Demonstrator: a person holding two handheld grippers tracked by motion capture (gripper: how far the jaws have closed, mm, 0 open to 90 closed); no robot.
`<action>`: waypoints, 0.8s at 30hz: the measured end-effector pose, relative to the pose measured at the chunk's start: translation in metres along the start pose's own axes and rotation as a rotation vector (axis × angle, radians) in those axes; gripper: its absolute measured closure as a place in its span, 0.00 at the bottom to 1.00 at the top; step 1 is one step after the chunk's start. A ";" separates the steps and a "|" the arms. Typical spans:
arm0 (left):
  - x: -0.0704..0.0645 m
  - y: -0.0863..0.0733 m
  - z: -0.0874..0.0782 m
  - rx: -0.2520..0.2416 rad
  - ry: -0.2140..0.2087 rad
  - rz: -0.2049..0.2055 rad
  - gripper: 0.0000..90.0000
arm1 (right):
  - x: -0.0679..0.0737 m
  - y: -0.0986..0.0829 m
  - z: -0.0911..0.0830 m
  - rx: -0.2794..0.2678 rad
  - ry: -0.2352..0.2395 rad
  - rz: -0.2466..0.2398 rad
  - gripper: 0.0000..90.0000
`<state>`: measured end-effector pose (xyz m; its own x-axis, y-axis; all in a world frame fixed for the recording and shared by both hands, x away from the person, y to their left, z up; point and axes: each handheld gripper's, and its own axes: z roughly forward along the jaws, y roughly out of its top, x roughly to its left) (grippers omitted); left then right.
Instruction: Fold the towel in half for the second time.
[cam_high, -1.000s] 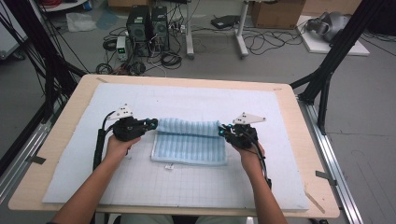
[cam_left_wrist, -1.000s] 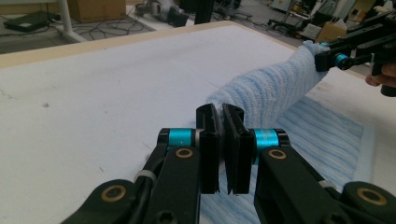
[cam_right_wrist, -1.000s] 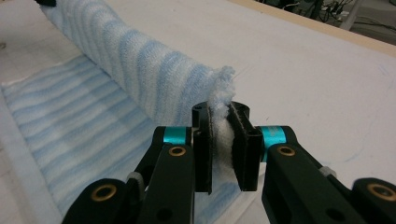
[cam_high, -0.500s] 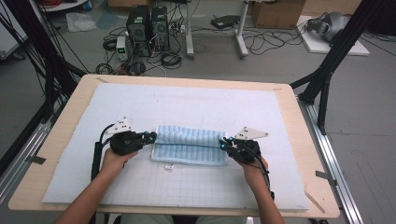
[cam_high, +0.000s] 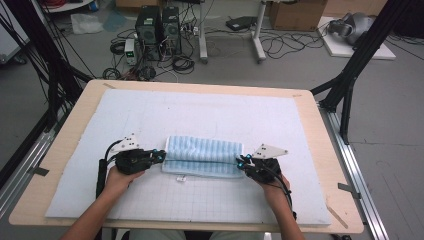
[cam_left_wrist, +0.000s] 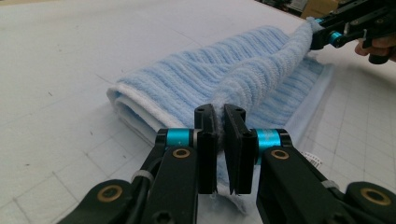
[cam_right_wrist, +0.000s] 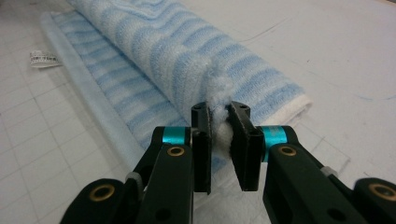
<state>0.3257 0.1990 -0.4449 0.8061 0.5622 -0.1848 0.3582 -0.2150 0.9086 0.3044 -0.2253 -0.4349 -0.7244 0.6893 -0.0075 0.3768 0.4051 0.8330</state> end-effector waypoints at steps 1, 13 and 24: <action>-0.001 0.000 -0.001 -0.006 -0.001 -0.008 0.90 | -0.001 0.000 -0.001 -0.007 0.001 -0.003 0.87; 0.005 0.011 -0.016 -0.104 0.066 -0.080 0.61 | -0.012 -0.002 -0.026 -0.061 -0.058 0.081 0.50; 0.003 0.002 0.004 0.060 0.065 -0.149 0.51 | 0.007 0.003 -0.011 -0.004 0.065 -0.001 0.58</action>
<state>0.3305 0.1971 -0.4456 0.7104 0.6415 -0.2893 0.5006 -0.1717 0.8485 0.2944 -0.2257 -0.4262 -0.7607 0.6485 0.0278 0.3740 0.4028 0.8354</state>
